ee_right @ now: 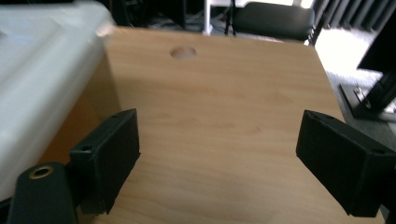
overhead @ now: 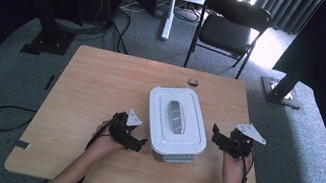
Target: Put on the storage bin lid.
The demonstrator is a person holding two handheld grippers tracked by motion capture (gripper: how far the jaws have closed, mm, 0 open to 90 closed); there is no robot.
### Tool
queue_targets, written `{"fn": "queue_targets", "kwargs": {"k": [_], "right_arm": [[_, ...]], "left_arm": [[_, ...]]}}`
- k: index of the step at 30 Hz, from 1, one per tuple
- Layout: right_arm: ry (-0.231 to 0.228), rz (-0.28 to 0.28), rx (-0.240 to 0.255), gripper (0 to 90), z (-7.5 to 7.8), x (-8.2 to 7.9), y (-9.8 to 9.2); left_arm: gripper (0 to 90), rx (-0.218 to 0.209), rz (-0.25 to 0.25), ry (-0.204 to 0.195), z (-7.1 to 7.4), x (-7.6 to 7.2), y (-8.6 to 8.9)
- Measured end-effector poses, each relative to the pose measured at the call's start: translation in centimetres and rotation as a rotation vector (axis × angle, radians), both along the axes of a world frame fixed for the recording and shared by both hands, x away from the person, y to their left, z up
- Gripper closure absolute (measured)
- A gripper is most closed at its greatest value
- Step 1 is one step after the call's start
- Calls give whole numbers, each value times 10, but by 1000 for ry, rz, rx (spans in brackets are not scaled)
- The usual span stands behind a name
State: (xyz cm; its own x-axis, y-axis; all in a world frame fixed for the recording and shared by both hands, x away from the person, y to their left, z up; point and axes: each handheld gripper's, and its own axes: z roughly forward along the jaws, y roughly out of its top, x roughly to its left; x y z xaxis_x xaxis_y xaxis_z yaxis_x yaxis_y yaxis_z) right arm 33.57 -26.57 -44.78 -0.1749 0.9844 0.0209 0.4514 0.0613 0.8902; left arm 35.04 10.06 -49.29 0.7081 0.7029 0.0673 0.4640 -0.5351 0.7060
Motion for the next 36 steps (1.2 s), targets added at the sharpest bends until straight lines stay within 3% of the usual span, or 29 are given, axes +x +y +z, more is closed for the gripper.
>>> {"fn": "queue_targets", "kwargs": {"k": [6,11,21,27,33,36], "right_arm": [[59,2,-9,132,-25,5,-6],[91,48,1,127,-45,10,3],[113,150,21,145,-53,12,22],[116,185,69,138,-56,10,26],[117,218,76,140,-57,5,34],[115,219,56,144,-59,2,39]], "left_arm": [[26,-16,-2,-4,2,2,-2],[26,-10,-7,-5,3,4,-5],[26,-25,-4,-10,5,7,-6],[26,-24,-1,-11,6,7,-2],[26,-19,9,-12,6,8,5],[26,-18,11,-10,6,8,8]]}}
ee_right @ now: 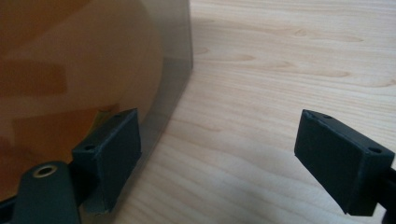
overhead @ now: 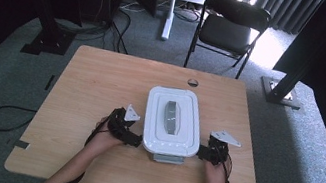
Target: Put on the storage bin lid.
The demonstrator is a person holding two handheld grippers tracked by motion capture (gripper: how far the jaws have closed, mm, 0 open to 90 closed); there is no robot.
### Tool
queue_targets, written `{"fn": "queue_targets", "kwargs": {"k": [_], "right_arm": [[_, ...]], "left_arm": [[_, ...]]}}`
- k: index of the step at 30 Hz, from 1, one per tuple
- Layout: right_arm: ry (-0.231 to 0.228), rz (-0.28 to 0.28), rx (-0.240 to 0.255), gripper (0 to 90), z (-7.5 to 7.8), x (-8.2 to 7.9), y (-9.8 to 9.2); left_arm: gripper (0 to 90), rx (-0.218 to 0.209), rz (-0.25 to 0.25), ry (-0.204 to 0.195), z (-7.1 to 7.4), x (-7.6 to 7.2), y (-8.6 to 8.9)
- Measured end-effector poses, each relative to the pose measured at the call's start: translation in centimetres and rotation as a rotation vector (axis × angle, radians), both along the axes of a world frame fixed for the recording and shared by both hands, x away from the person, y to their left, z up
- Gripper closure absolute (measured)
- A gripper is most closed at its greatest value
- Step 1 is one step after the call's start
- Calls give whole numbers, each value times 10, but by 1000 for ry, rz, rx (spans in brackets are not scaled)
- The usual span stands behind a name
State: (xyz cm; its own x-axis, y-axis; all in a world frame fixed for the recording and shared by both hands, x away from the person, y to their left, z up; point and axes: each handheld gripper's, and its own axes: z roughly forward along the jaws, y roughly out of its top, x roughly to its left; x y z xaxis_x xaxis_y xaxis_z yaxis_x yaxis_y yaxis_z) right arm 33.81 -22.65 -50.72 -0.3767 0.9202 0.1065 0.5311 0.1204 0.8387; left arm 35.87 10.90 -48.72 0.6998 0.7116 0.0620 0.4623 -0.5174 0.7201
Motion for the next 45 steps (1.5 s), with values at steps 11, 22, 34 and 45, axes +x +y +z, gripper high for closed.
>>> {"fn": "queue_targets", "kwargs": {"k": [11,22,34,45], "right_arm": [[6,13,-26,153,-2,-7,8],[19,12,-43,148,-7,9,9],[6,31,-49,180,-6,8,19],[-23,26,-73,128,-1,5,17]], "left_arm": [[26,9,0,1,-1,0,5],[26,-2,5,6,0,10,7],[26,10,14,-5,3,8,17],[26,-39,42,-2,5,9,33]]}}
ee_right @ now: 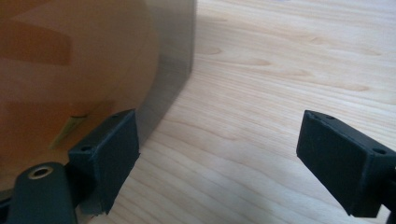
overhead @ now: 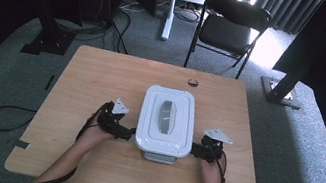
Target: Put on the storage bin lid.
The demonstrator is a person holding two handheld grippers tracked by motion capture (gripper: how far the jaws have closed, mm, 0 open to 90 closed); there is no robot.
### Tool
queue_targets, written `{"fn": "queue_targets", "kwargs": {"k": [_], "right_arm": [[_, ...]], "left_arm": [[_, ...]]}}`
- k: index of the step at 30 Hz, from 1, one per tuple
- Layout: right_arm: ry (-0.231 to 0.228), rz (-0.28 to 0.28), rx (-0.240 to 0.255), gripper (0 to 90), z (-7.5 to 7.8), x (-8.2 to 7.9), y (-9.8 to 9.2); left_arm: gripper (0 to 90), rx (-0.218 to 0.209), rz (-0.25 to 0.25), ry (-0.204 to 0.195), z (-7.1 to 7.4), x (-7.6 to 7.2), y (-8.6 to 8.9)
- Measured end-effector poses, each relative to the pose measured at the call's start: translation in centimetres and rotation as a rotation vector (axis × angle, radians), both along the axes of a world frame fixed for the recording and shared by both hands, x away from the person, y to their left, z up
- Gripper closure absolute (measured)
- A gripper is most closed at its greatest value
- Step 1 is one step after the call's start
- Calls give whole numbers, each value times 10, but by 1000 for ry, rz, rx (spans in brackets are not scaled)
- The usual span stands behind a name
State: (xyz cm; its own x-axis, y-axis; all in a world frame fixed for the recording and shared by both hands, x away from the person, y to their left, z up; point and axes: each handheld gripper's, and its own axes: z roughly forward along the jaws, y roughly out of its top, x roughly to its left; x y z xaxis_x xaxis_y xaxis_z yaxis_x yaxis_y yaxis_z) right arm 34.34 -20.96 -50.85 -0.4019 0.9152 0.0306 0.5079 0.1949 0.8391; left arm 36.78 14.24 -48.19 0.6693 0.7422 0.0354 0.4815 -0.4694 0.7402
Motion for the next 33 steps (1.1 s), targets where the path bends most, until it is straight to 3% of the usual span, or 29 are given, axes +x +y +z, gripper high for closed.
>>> {"fn": "queue_targets", "kwargs": {"k": [9,33], "right_arm": [[-14,-20,10,128,5,-6,-11],[-11,-54,50,127,1,-22,-35]], "left_arm": [[27,-11,4,-27,3,-7,9],[27,-18,99,5,-9,-27,57]]}}
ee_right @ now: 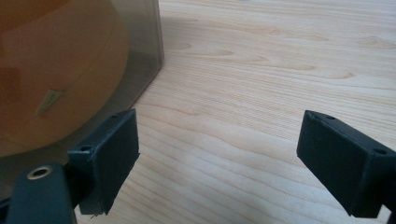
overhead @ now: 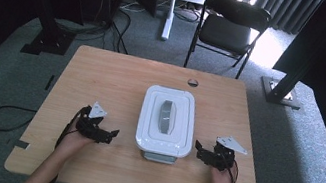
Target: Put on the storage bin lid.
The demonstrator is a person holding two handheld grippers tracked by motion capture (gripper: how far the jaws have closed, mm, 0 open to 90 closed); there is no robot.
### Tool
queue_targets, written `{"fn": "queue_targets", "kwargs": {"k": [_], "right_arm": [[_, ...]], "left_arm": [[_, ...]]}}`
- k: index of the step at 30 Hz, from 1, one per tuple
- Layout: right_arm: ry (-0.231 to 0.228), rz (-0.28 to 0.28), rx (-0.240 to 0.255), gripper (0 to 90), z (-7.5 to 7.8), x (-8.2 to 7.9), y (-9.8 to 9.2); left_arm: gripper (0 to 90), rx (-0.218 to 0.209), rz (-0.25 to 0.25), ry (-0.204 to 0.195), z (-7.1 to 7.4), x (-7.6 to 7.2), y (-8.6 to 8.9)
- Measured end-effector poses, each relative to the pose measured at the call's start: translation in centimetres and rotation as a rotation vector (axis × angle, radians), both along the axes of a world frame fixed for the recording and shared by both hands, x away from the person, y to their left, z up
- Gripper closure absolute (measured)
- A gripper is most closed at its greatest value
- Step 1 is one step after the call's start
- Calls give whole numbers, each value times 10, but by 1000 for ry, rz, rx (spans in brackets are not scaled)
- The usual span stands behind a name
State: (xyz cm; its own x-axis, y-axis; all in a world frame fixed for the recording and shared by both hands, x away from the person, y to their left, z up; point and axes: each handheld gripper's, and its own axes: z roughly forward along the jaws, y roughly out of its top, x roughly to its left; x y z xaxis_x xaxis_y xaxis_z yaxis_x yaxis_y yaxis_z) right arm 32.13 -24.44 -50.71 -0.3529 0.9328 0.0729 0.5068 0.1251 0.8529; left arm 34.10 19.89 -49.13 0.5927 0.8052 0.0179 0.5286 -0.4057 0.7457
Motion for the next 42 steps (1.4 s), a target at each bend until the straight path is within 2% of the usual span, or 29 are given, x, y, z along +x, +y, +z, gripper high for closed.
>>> {"fn": "queue_targets", "kwargs": {"k": [11,17,23,29,42], "right_arm": [[5,-19,3,127,-3,-7,-13],[6,-31,-4,126,-4,-12,-18],[11,-44,-12,127,-6,-17,-23],[16,-62,-18,126,-8,-21,-30],[20,-95,-15,126,-10,-27,-44]], "left_arm": [[27,-3,58,-2,-6,-10,24],[27,14,88,3,-9,-16,42],[27,-1,123,5,-10,-24,61],[27,3,156,6,-12,-32,79],[27,-9,214,28,-18,-50,105]]}}
